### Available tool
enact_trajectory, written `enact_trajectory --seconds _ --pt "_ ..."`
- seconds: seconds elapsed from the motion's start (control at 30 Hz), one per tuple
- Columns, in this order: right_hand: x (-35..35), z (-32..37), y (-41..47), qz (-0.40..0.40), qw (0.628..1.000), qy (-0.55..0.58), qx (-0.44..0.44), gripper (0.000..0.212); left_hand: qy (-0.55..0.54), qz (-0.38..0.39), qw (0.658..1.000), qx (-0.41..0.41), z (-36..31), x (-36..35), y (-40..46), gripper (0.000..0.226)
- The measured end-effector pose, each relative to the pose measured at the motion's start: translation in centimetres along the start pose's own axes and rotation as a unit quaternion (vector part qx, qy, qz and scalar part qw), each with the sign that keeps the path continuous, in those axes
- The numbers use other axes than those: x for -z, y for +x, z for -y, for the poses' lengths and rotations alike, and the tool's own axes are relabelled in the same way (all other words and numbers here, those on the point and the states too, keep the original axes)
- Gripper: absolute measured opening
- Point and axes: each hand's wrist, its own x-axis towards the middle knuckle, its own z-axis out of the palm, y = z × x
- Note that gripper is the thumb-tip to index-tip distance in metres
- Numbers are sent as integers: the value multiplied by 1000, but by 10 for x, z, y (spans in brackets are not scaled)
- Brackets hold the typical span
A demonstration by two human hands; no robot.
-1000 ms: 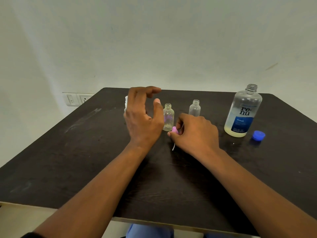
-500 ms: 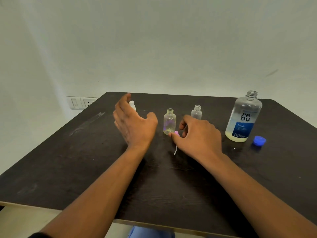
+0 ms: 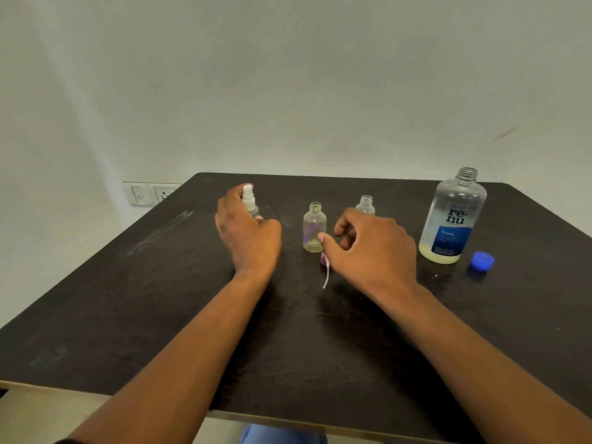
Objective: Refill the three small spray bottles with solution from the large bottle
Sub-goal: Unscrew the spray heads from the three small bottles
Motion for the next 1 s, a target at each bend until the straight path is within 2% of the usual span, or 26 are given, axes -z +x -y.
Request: enact_trajectory --seconds 0.13,0.27,0.37,0.5,0.63,0.77,0.9,1.0 --pt "2 -1 2 -78 994 68 26 22 -12 19 995 -99 -6 -1 -4 50" --pt "4 -3 4 -152 975 146 77 26 12 76 965 -251 -11 -3 -17 48" --pt "5 -2 4 -147 963 198 104 35 7 112 940 -323 -11 -4 -23 47" --pt "7 1 3 -137 954 240 118 27 15 109 915 -389 -13 -3 -24 52" --pt "10 1 2 -119 944 283 122 21 18 93 902 -421 -13 -2 -21 53" --pt "10 0 4 -118 933 312 134 13 44 81 906 -414 -13 -1 -21 56" --pt "13 -3 5 -112 924 345 120 13 40 53 918 -391 -15 2 -18 48" --pt "13 -3 4 -104 922 358 101 9 39 47 914 -402 -12 3 -16 36"
